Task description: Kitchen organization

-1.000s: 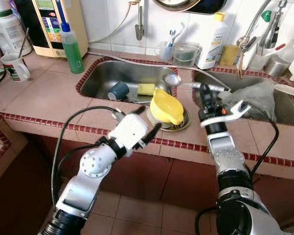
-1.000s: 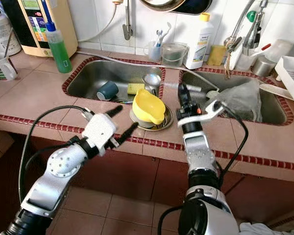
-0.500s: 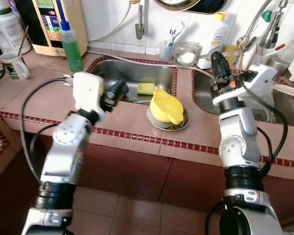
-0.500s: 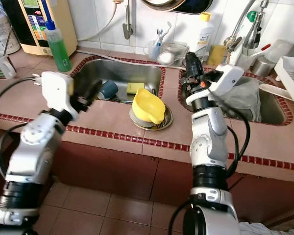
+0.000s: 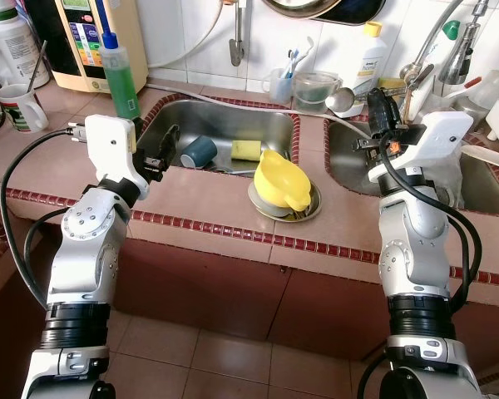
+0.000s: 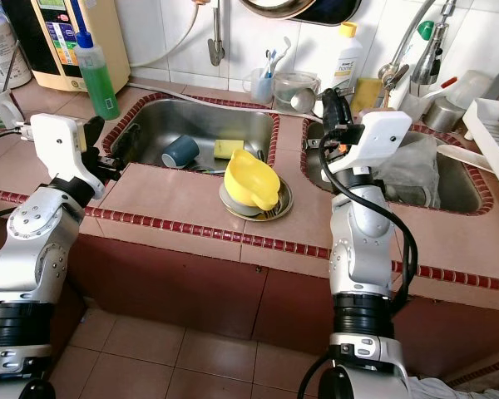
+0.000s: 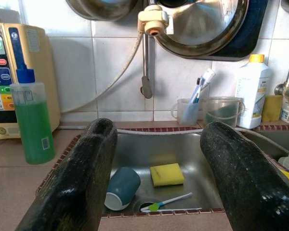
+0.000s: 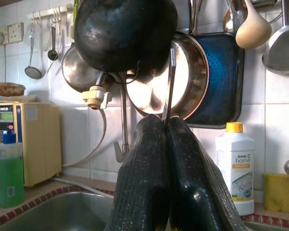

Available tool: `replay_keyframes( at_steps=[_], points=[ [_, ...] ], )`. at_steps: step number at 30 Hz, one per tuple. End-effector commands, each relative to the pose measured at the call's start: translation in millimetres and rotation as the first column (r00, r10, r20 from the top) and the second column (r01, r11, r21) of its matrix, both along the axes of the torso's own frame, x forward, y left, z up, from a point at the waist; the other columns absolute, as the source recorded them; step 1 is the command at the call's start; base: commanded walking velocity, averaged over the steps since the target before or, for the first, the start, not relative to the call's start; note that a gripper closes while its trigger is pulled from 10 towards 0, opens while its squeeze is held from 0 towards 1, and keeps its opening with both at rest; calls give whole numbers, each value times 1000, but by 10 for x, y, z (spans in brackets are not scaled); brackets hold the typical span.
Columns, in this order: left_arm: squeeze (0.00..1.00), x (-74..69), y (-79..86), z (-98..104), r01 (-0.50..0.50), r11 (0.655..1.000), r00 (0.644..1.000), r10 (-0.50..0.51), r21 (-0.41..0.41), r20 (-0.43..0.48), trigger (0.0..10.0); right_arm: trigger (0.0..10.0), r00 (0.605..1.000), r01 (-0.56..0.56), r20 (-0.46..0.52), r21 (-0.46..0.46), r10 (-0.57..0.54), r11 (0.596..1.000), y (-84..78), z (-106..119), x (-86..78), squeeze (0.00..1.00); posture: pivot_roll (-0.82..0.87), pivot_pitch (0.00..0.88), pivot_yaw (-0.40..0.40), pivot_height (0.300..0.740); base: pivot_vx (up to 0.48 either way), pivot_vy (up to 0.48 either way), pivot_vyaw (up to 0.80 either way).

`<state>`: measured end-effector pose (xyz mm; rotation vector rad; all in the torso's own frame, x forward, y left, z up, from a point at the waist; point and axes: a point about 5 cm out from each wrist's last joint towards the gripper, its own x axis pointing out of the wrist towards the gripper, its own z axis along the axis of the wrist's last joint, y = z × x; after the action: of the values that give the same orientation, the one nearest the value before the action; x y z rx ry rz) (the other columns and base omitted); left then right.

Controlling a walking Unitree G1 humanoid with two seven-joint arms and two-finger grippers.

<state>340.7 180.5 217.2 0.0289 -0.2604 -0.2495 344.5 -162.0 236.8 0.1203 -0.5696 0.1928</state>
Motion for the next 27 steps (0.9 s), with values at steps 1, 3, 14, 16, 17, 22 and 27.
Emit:
replay_keyframes(
  at_steps=[1,3,14,16,17,22,27],
  points=[
    [0,11,-6,6,-1,1000,1000,1,2,-7,10000,10000,1000,6,27,-6,-6,1000,0,51,-23,0,122,0,-50,740,0,0,0],
    [0,11,-6,6,-1,1000,1000,1,2,-7,10000,10000,1000,6,27,-6,-6,1000,0,51,-23,0,122,0,-50,740,0,0,0],
    [0,11,-6,6,-1,1000,1000,1,2,-7,10000,10000,1000,6,27,-6,-6,1000,0,51,-23,0,122,0,-50,740,0,0,0],
    [0,-9,19,-65,3,1000,1000,-3,-23,-16,10000,10000,995,100,-1,-77,-100,992,-38,-98,-93,0,118,0,-66,740,0,0,0],
    [0,-30,13,-113,9,999,1000,-9,-36,-17,10000,10000,990,138,-20,-119,-141,983,-67,-199,-129,0,118,0,-66,740,0,0,0],
    [0,-70,2,-199,-25,1000,1000,25,-3,8,10000,10000,988,142,-34,-175,-150,974,-63,-290,-143,0,111,0,-59,740,0,0,0],
    [0,-73,-47,-163,13,1000,1000,-13,23,14,10000,10000,990,135,-21,-191,-141,972,-64,-240,-114,0,116,0,-61,740,0,0,0]
  ],
)
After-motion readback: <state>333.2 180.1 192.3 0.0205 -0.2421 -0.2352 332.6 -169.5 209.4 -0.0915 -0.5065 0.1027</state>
